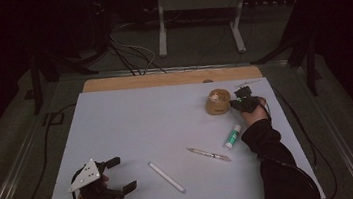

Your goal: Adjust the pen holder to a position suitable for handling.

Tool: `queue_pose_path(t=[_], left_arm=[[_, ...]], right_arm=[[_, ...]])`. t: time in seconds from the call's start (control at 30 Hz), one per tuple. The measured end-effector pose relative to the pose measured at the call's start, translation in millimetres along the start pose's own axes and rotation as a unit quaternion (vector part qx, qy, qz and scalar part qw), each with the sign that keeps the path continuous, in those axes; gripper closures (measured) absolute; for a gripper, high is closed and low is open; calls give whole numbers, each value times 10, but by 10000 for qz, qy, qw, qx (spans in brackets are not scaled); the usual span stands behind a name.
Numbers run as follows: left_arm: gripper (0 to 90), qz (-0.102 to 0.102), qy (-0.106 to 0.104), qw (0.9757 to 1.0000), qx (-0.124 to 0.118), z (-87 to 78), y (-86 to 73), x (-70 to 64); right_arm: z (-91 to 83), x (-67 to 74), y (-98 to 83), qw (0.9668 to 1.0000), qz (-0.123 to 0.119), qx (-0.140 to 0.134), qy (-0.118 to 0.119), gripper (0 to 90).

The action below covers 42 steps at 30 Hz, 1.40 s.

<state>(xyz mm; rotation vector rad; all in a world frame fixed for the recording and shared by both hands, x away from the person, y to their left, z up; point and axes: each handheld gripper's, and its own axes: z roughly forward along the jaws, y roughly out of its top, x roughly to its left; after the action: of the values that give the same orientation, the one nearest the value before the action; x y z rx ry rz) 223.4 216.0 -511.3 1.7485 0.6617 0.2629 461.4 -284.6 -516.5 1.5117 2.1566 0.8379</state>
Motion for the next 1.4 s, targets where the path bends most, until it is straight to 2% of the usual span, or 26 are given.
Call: queue_pose_path(t=[0.27, 0.37, 0.5, 0.67, 0.83, 1.23, 1.4], left_arm=[[3, 2, -1, 10000, -7, 2, 2, -6], [3, 2, -4, 10000, 9, 14, 1, -8], [3, 4, 5, 10000, 7, 12, 1, -8], [3, 8, 1, 10000, -1, 10, 3, -11], [3, 0, 1, 10000, -14, 5, 3, -9], [3, 16, -6, 10000, -7, 5, 6, -9], [3, 18, -11, 10000, -9, 6, 8, -10]], right_arm=[[106, 36, 33, 9997, 47, 230, -17, 900], [115, 30, 41, 9997, 21, 236, -12, 900], [136, 75, 54, 9995, -19, 283, 101, 900], [174, 232, 114, 9988, -251, 375, 191, 900], [223, 374, 173, 9980, -365, 440, 279, 900], [297, 763, 279, 9931, -745, 688, 582, 900], [324, 927, 303, 9913, -804, 728, 743, 900]])
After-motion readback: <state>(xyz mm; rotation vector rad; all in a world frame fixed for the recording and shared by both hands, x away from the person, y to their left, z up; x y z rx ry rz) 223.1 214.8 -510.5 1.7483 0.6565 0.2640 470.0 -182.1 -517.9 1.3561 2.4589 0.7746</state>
